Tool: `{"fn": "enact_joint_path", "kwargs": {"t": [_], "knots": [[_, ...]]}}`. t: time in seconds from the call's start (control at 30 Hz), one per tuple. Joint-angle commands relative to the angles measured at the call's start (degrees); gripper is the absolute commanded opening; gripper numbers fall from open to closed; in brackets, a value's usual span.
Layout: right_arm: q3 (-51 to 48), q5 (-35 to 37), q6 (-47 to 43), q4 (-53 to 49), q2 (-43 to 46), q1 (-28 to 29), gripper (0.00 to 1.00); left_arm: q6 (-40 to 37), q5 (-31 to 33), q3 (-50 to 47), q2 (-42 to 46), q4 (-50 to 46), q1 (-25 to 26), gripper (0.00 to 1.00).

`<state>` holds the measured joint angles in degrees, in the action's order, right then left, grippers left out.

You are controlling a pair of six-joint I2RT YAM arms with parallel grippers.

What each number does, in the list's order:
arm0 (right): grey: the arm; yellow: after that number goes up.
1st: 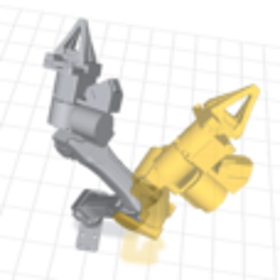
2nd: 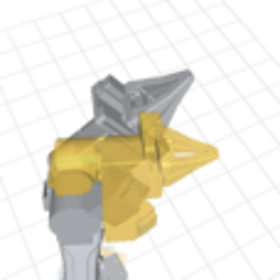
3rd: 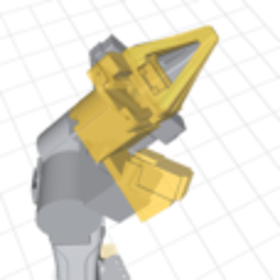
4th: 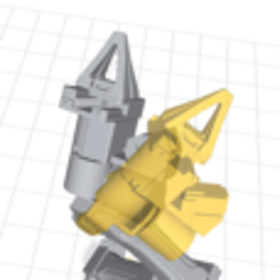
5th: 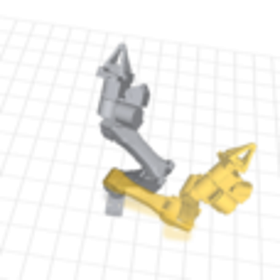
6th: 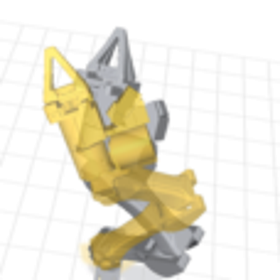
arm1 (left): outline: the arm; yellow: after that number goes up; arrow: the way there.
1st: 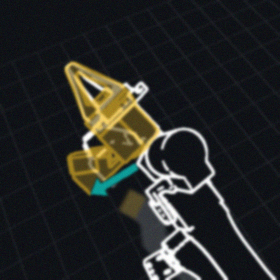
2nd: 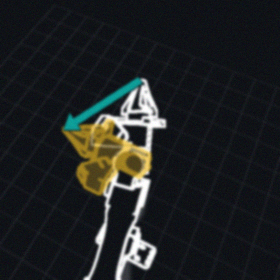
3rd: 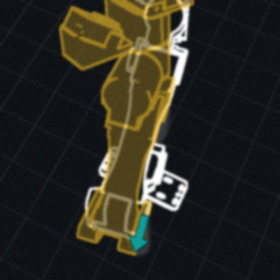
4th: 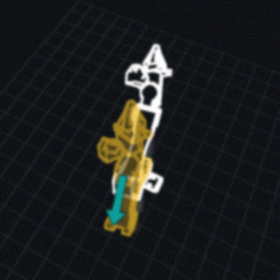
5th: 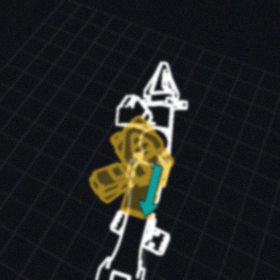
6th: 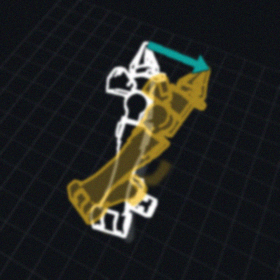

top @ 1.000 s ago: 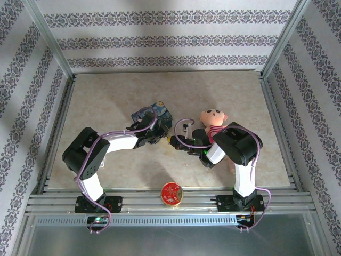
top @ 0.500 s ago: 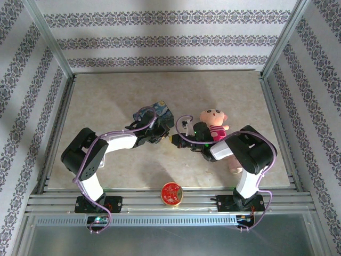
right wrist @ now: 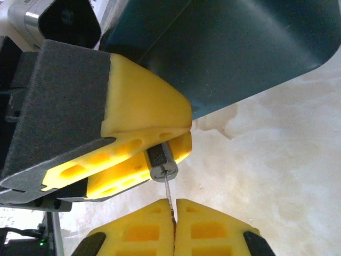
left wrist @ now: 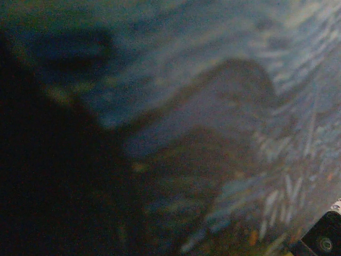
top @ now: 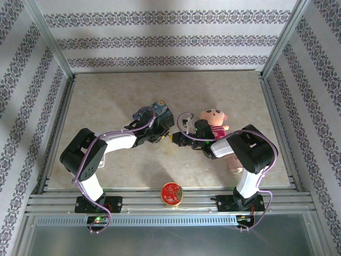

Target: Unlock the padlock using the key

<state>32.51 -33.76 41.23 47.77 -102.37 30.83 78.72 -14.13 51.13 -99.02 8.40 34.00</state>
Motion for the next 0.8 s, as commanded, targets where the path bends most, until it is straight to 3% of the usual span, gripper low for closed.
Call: {"fn": "enact_joint_path", "kwargs": {"t": [0.0, 0.23, 0.47, 0.63, 0.77], "knots": [[3.96, 7.25, -2.67, 3.36, 1.54, 2.21, 0.00, 6.27, -14.29, -0.11, -1.92, -1.29, 1.95, 0.00], [6.34, 11.38, -8.94, -5.95, 3.57, 2.40, 0.00, 3.27, -16.03, 1.53, -2.74, -5.40, 2.00, 0.00], [10.47, -0.44, -7.94, -3.20, -0.32, -3.84, 0.00, 1.13, -17.24, 2.38, -2.89, -7.12, 1.96, 0.00], [12.69, -10.50, -4.81, 3.33, -3.25, -4.22, 0.00, 0.56, -17.71, 2.84, -3.02, -6.77, 1.96, 0.00], [12.18, -10.98, -5.82, 2.36, -2.22, -3.76, 0.00, 0.21, -18.06, 2.97, -3.03, -6.93, 1.99, 0.00]]}}
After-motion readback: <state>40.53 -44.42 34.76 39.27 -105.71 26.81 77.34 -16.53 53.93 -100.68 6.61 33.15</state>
